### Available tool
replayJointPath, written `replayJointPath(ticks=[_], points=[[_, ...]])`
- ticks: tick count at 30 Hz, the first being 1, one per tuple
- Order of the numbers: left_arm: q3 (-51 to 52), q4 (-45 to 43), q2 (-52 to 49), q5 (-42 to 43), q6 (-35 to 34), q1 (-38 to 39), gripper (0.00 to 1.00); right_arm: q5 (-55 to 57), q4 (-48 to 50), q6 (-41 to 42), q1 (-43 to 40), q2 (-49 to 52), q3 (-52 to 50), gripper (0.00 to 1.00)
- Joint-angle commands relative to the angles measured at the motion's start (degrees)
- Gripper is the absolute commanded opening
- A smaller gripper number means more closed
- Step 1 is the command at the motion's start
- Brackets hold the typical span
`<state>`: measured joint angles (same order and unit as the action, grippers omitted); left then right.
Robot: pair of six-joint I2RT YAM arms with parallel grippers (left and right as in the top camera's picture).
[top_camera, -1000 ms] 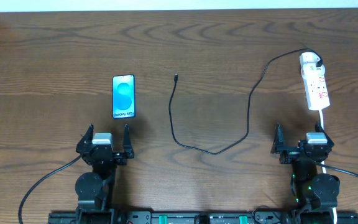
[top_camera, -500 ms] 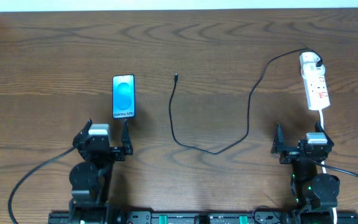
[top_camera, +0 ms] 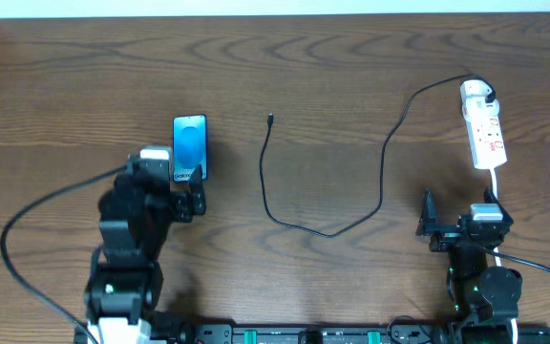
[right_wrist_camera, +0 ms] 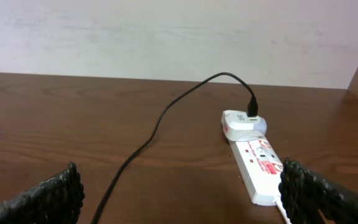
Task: Plug charger to phone and switch on socket
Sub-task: 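Move the left gripper forward over the Galaxy S25+ phone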
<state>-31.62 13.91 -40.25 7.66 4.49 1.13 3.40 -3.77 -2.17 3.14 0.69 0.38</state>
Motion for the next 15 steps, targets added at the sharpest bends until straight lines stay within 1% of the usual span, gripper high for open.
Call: replayJointPath(ticks=[1,7,15], points=[[-8.31,4.00,-5.75,2.80,-0.46,-0.35,0.94,0.11,-0.13,-0.68,0.28,-0.37,-0.09,0.99],[-22.36,15.69,-17.07,3.96,-0.46,-0.35,0.94,0.11,-0.13,-0.68,0.28,-0.37,-0.09,0.99],[-36.46,24.85,-27.76,3.96,-0.46,-0.35,0.94,0.11,-0.13,-0.68,0.28,-0.37,-0.09,0.99]])
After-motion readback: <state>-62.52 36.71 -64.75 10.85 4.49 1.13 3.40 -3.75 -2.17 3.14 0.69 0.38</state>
